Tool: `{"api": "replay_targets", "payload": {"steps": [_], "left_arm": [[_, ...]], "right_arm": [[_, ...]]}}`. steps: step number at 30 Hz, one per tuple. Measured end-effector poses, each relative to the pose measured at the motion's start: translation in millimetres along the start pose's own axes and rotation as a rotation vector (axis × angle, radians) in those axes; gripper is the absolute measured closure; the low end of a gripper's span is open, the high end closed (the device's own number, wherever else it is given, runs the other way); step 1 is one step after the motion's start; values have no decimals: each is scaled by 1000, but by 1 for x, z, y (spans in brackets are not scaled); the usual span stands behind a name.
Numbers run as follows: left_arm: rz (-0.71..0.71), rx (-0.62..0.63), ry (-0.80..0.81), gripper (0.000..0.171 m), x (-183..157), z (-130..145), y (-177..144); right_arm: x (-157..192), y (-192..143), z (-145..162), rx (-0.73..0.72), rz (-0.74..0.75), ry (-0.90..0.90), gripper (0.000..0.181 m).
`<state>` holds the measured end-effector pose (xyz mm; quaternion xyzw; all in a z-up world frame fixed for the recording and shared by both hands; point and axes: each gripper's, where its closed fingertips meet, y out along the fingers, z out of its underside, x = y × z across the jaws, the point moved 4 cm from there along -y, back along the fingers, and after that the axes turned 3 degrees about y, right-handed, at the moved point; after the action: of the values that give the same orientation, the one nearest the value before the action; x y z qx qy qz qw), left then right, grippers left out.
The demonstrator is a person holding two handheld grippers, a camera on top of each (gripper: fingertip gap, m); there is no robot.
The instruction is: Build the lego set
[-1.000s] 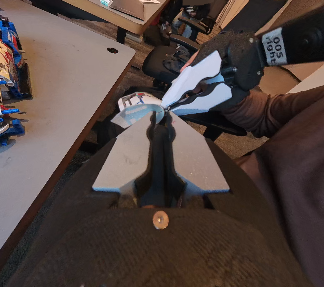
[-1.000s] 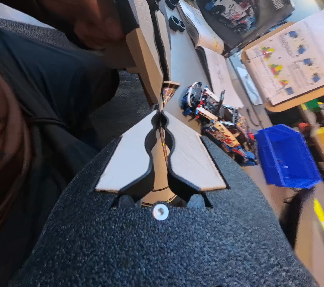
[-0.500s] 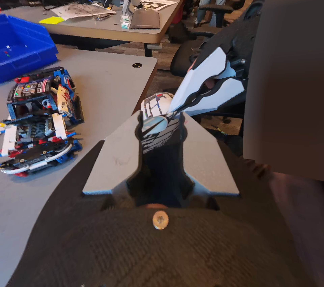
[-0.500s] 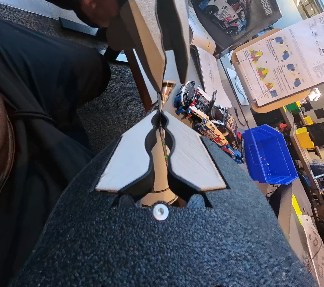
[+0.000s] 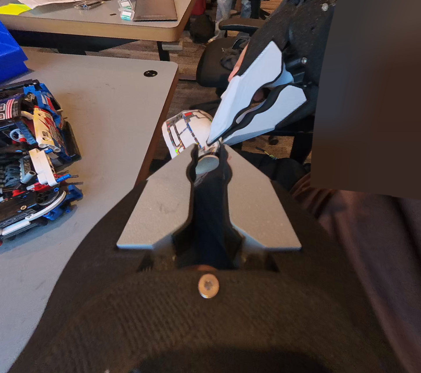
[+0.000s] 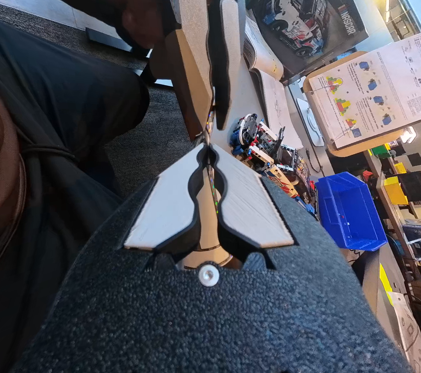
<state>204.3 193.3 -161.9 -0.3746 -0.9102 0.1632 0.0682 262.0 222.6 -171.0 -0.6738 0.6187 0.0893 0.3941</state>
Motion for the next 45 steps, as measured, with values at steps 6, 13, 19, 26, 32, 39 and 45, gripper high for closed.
{"api": "replay_targets", "payload": {"steps": [6, 13, 19, 26, 32, 39, 45], "left_arm": [[31, -17, -39, 155, 1, 2, 1], [39, -20, -49, 160, 2, 5, 3], [25, -22, -45, 167, 2, 5, 3], [29, 21, -55, 171, 1, 10, 7], [15, 73, -55, 171, -1, 16, 12], [-28, 131, 40, 171, -5, 20, 18], [-59, 147, 117, 171, -6, 19, 18]], "right_arm": [[-1, -1, 0, -7, 5, 8, 181], [-3, -1, 1, -20, -3, 45, 181], [-3, 1, 2, -41, -21, 86, 181], [-1, 5, 7, -74, -157, 256, 169], [-4, 1, 7, -111, -234, 351, 171], [2, 3, 6, -98, -257, 351, 178], [0, 2, 7, -118, -305, 410, 179]]}}
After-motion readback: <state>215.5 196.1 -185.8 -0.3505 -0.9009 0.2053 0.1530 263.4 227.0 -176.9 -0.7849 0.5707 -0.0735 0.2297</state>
